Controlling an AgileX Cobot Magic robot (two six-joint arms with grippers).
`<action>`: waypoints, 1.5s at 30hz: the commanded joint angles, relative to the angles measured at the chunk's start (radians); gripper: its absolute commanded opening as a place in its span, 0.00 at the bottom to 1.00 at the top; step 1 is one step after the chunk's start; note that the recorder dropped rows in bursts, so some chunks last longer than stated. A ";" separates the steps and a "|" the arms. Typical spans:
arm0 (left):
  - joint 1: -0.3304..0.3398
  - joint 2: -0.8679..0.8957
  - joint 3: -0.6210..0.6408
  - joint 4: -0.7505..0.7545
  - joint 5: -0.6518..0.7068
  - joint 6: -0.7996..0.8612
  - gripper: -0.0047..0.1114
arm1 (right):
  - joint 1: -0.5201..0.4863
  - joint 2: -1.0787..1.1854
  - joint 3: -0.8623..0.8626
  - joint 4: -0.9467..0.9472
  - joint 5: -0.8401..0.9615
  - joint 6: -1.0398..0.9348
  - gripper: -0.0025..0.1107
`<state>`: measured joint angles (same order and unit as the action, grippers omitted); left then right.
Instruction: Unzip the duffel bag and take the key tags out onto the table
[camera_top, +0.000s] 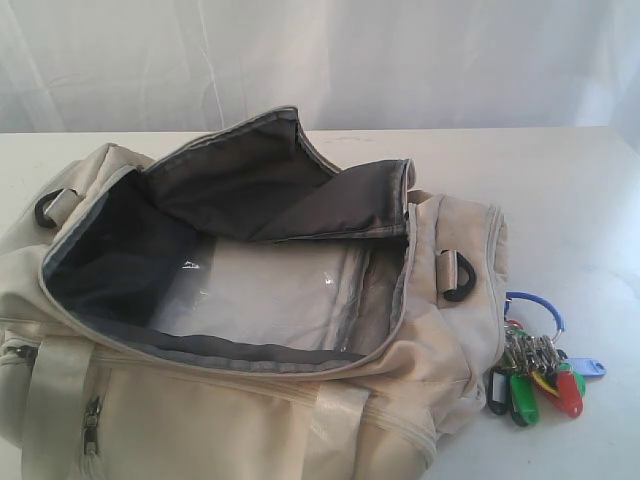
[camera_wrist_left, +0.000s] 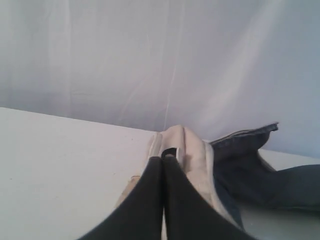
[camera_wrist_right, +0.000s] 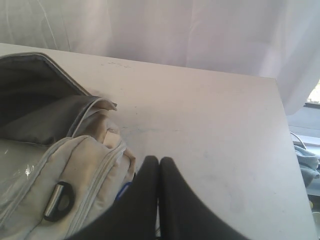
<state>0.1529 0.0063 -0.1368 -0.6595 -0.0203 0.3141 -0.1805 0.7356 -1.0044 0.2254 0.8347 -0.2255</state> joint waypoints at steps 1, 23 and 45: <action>-0.005 -0.006 0.101 0.400 -0.017 -0.244 0.04 | -0.001 -0.005 0.008 0.000 -0.013 0.003 0.02; -0.016 -0.006 0.137 0.452 0.244 -0.183 0.04 | -0.001 -0.005 0.008 0.000 -0.013 0.003 0.02; -0.077 -0.006 0.137 0.460 0.248 -0.181 0.04 | -0.001 -0.005 0.008 0.000 -0.013 0.003 0.02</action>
<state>0.0824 0.0046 -0.0038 -0.1944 0.2285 0.1329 -0.1805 0.7356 -1.0044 0.2254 0.8347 -0.2255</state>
